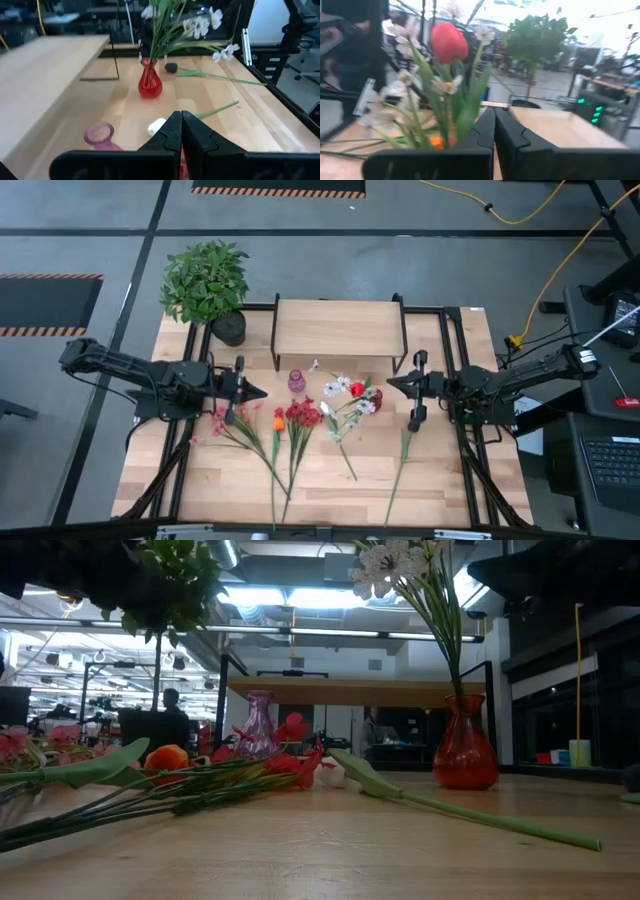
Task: Pick and place flowers into a vace then onto a shelf
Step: Put the orange tulip into the purple vase
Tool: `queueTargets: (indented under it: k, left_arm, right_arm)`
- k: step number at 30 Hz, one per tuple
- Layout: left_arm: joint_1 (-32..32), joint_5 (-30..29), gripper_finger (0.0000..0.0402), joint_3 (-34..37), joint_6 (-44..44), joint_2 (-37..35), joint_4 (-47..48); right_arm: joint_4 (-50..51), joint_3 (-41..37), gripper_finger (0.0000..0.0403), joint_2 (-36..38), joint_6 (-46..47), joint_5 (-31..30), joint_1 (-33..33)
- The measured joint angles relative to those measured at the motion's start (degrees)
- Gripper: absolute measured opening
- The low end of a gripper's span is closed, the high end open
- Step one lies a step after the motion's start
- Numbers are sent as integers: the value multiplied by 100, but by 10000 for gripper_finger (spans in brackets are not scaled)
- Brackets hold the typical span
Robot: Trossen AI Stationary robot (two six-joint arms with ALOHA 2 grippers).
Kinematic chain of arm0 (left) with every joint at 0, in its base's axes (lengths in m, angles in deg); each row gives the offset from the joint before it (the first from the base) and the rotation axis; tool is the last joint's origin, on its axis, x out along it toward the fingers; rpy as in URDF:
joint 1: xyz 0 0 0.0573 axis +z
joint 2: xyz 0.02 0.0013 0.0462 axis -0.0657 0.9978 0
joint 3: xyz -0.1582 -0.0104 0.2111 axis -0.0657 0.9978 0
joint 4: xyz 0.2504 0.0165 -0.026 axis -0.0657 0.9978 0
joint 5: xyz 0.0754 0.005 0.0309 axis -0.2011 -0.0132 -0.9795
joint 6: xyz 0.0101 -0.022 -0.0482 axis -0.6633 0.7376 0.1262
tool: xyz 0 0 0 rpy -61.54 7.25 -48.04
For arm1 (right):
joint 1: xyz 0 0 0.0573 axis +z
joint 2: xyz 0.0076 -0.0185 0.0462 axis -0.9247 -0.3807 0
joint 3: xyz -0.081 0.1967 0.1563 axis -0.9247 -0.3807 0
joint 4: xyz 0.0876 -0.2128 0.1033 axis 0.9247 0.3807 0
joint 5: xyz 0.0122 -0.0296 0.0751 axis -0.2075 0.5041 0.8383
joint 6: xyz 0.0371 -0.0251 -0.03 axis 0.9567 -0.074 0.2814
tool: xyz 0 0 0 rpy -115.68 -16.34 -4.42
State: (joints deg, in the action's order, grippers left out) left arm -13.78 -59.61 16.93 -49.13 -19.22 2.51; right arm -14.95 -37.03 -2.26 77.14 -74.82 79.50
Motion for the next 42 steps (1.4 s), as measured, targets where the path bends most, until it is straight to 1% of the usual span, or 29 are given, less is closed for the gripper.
queueTargets:
  k: [3, 6, 10, 14, 17, 20, 24, 28, 34, 37, 39, 42]
  left_arm:
    - [-197, -423, 2, -14, 316, 218, -2]
    - [-486, -1098, 1, -140, 704, 541, 40]
    - [-987, -1749, 2, -521, 976, 1077, 32]
    - [-1495, -2388, 1, -1067, 1227, 1733, 46]
    - [-1807, -2862, 2, -1535, 1476, 2242, 398]
    - [-2015, -3131, 2, -2092, 2094, 2733, 1128]
    - [-2166, -3113, 1, -2855, 3088, 3368, 2269]
    - [-2244, -2871, 2, -3593, 3950, 3913, 3411]
    - [-2252, -2243, 1, -4742, 4991, 4673, 5069]
    - [-2252, -1870, 2, -5230, 5527, 4984, 5805]
    - [-2252, -1655, 2, -5480, 5904, 5148, 6186]
    - [-2252, -1348, 1, -5657, 6357, 5324, 6628]
  right_arm:
    - [16, 0, 4, -2, 122, 202, 0]
    - [27, 0, 3, -2, 151, 253, 0]
    - [33, 0, 10, -2, 163, 253, 0]
    - [226, 0, 11, -2, 251, 257, 0]
    - [565, -2, 11, -5, 375, 261, 0]
    - [647, -7, 11, -6, 425, 263, 0]
    - [631, -7, 12, -4, 466, 263, 0]
    - [715, -7, 12, -4, 477, 266, 2]
    - [671, -7, 12, -4, 443, 694, 7]
    - [650, -7, 12, -4, 379, 699, 7]
    - [651, -7, 12, -4, 273, 698, 7]
    - [652, -7, 12, -4, 152, 698, 7]
